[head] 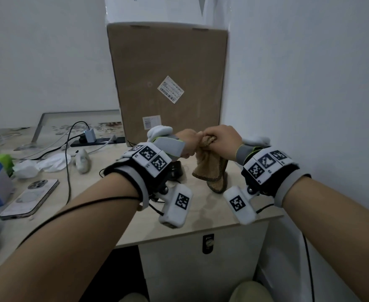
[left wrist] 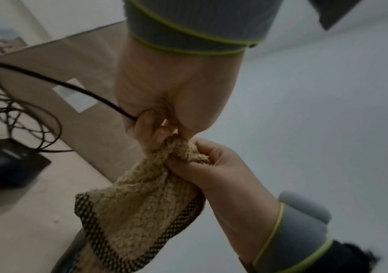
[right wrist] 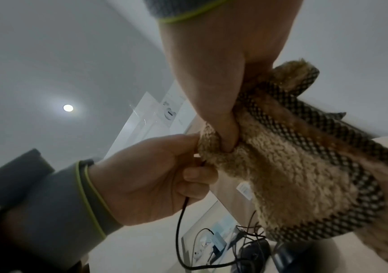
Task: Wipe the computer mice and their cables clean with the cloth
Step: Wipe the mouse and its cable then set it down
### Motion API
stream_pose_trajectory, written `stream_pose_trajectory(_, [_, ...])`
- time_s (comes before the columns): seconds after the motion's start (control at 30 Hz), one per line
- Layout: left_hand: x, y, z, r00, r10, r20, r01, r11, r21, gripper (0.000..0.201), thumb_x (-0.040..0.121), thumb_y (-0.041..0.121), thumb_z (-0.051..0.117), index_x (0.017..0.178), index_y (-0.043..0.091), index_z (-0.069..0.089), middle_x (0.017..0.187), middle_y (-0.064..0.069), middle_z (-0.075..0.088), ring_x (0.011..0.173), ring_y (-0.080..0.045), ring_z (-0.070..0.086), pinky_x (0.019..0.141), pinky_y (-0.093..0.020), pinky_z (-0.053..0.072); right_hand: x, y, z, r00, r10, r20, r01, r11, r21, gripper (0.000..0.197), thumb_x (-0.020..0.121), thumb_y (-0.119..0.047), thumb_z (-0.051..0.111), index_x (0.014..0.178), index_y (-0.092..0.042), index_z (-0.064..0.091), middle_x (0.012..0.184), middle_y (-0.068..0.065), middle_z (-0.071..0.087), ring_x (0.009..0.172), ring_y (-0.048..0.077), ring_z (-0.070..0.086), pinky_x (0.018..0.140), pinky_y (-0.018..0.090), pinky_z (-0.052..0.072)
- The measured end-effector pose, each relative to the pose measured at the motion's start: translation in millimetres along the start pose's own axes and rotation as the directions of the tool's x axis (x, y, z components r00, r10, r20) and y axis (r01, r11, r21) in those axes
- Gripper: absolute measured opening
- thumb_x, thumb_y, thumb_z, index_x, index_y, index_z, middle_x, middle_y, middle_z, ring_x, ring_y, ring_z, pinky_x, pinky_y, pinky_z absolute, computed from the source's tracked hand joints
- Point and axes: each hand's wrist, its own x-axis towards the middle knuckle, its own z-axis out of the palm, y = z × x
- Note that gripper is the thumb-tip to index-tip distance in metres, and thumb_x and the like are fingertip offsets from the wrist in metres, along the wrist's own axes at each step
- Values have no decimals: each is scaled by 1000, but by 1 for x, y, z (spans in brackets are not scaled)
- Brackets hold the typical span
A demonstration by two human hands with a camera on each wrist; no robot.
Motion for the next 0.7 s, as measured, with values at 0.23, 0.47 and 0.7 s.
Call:
stream_pose_trajectory(0.23, [-2, -29, -5, 993, -45, 106, 83, 917, -390, 26, 99, 14, 36, 82, 5, 53, 68, -10, 56, 43, -8, 28, 38, -16, 18, 6, 1, 21, 1000, 0, -26, 2, 997, 71, 28, 81, -4, 55, 98, -20, 72, 104, 3, 71, 101, 22, 61, 78, 24, 41])
stream_pose_trajectory(0.47, [-1, -78, -23, 979, -176, 107, 201, 694, -692, 24, 102, 12, 35, 85, 6, 51, 50, 3, 48, 29, -2, 27, 29, -10, 18, 26, 11, 29, 912, 319, -259, -157, 854, 496, 17, 87, -10, 58, 99, -18, 67, 94, 0, 64, 94, 20, 60, 78, 26, 46])
stream_pose_trajectory(0.7, [14, -122, -29, 958, -287, 22, 103, 269, -957, 28, 100, 0, 25, 88, 3, 50, 71, 0, 51, 32, 0, 39, 35, -10, 28, 52, 18, 46, 860, 505, 81, -134, 69, 989, 24, 95, -2, 39, 97, -19, 57, 87, 4, 62, 80, 18, 61, 63, 28, 52])
